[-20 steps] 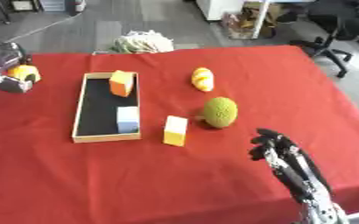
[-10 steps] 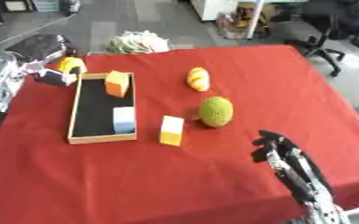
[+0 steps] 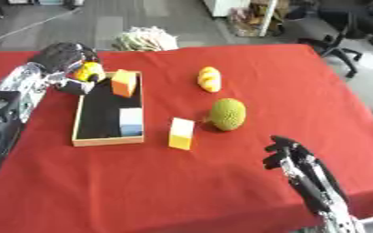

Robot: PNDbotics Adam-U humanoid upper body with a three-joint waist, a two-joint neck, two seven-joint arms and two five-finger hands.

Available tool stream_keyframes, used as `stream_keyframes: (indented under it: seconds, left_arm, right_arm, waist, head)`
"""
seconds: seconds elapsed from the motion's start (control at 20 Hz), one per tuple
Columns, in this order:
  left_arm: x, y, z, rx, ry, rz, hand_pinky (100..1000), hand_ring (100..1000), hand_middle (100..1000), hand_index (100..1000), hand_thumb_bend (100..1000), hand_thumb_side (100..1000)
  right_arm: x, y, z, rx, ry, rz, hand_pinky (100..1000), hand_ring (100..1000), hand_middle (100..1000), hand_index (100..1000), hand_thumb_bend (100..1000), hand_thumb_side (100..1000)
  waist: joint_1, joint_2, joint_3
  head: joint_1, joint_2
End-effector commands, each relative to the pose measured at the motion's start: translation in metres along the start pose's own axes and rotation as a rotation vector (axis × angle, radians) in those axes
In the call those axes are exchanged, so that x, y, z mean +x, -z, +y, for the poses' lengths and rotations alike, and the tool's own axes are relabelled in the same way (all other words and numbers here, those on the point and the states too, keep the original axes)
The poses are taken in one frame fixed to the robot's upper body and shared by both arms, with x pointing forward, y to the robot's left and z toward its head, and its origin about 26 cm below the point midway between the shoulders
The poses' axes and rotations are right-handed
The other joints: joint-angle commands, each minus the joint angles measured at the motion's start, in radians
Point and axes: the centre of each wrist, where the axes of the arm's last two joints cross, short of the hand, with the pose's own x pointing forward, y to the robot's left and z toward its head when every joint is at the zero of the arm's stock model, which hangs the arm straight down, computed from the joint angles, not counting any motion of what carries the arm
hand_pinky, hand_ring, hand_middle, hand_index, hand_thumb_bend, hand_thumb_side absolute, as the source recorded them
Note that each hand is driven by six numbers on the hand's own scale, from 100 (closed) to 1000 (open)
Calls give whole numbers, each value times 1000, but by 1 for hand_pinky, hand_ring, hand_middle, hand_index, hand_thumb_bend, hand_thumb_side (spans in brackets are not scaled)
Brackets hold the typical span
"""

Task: Pick up objects on the table and place them in the box.

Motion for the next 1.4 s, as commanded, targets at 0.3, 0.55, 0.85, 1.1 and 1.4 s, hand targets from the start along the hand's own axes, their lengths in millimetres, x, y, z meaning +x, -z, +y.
stream_keyframes:
  seconds: [0.3, 0.55, 0.85, 1.1, 1.4]
  left_arm:
    - [-3, 2, 7, -42, 57, 43, 832, 819, 864, 939, 100, 281]
    - [-2, 2, 8, -23, 47, 32, 827, 817, 864, 941, 100, 285]
    - [-11, -1, 21, 70, 1, 35, 791, 764, 809, 913, 100, 256]
    - [-24, -12, 51, 259, 0, -34, 745, 678, 740, 877, 100, 358]
    - [-26, -38, 44, 408, -20, -156, 701, 592, 651, 838, 100, 532]
  right_arm:
    - [4, 4, -2, 8, -8, -22, 598, 614, 658, 834, 100, 578]
    - [5, 5, -2, 11, -6, -24, 598, 614, 658, 834, 100, 579]
    - [4, 3, -4, 5, -10, -19, 599, 614, 658, 834, 100, 570]
    - [5, 0, -11, -13, -33, -19, 600, 614, 659, 836, 100, 497]
    - [27, 15, -44, 7, -176, -116, 607, 618, 664, 842, 100, 425]
  waist:
    - [-13, 5, -2]
    - [-13, 6, -1]
    - [-12, 0, 6]
    - [-9, -13, 31]
    - [-11, -24, 77]
  head:
    - [5, -4]
    - [4, -4]
    - [-3, -4]
    - [-20, -4]
    - [-48, -4]
